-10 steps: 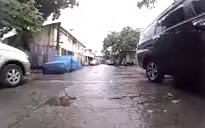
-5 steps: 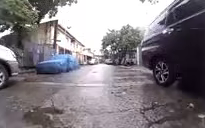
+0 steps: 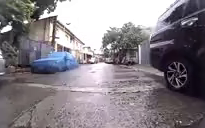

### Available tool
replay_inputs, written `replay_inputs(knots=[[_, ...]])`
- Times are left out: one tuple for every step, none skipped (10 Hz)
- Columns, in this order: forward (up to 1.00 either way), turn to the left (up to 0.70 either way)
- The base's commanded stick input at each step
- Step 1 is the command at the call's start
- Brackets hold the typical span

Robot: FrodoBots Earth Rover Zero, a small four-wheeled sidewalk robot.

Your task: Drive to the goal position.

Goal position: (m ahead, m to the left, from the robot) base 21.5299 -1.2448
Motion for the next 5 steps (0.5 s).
replay_inputs(knots=[[1.00, 0.05], [1.00, 0.23], [1.00, 0.00], [1.00, 0.00], [1.00, 0.00]])
